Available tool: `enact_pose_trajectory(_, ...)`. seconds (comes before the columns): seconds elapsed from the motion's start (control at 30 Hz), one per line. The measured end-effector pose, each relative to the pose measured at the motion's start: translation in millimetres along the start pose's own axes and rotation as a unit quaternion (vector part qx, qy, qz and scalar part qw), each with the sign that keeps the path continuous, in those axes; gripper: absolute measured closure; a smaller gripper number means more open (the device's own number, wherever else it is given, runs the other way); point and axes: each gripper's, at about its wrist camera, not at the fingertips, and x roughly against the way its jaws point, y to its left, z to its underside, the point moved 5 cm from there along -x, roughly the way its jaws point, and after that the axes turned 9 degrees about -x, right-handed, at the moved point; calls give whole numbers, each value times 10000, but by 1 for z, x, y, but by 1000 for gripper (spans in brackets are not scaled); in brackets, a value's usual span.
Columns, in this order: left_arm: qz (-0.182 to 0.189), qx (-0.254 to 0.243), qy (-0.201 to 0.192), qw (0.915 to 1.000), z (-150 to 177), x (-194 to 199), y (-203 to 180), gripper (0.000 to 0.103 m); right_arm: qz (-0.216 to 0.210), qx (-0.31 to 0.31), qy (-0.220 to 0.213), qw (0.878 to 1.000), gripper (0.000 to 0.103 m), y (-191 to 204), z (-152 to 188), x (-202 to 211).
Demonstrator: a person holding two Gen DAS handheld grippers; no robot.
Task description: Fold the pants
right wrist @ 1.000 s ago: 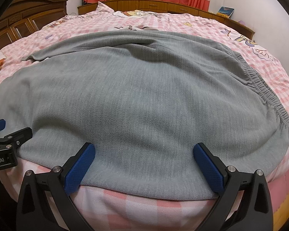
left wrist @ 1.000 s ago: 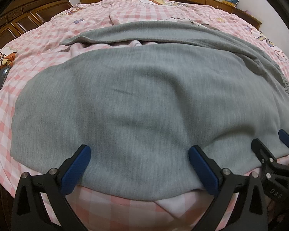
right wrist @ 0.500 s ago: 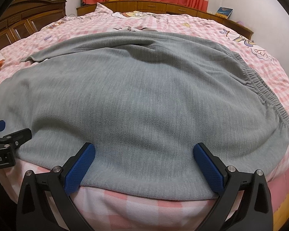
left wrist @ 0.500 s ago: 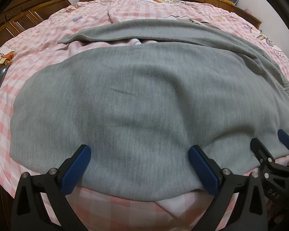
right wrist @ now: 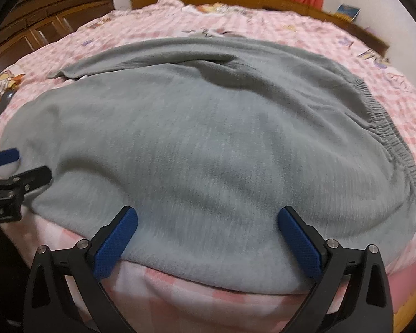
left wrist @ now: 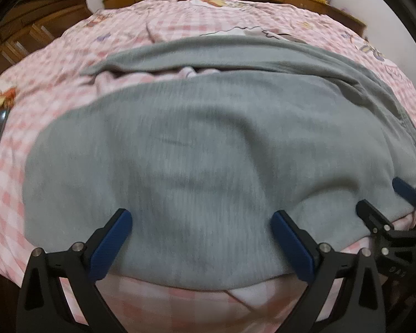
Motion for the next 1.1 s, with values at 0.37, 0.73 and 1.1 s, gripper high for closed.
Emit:
enact_pose_trajectory(0.37,240,41,-282,9993,-63,20,17,1,-199,191,189,9994,5,-41,-56,23)
enact_pose_trajectory(0.73,504,-164,-172,9984,-154,-8,21,1,317,-226,89,9992,5,-126,-141,6)
enact_pose_trajectory(1.1,263,-682,274,9969,-241,-87,37,1,376,-404,83,9984,5,-179,-211,-36)
